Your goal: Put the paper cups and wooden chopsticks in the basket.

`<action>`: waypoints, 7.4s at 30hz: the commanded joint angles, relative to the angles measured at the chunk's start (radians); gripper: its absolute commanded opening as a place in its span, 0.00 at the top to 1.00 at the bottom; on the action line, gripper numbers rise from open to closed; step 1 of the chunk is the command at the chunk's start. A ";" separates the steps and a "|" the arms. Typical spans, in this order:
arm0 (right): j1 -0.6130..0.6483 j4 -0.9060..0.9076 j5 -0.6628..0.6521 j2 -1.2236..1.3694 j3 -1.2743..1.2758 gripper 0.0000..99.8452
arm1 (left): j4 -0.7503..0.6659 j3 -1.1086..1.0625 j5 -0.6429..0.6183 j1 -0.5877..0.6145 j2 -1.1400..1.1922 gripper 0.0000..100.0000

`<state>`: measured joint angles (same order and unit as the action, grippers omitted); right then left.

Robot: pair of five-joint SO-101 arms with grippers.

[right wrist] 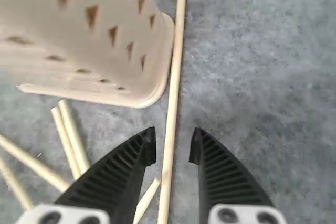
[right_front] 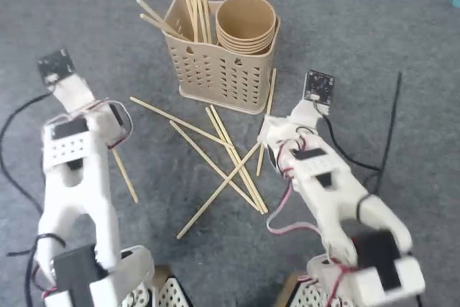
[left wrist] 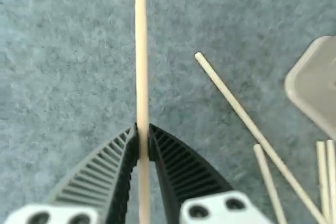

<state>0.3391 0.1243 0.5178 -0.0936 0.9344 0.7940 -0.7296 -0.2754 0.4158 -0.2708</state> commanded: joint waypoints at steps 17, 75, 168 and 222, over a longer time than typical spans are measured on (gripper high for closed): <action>0.005 0.300 0.005 0.275 -0.391 0.92 | -0.351 -0.234 -0.080 -0.003 -0.060 0.99; -0.097 0.358 -0.129 0.189 -0.379 0.92 | -0.391 -0.260 -0.041 -0.006 -0.058 0.99; 0.219 0.720 -0.483 0.869 -2.460 0.90 | -0.605 -0.344 -0.041 -0.028 -0.071 0.99; -0.102 1.237 -0.347 -0.682 -0.293 0.99 | -0.750 -0.461 -0.098 -0.026 -0.548 0.99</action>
<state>0.2486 1.4576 0.1910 -0.6874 0.5002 0.1005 -1.2758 -0.3675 0.3974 -0.7127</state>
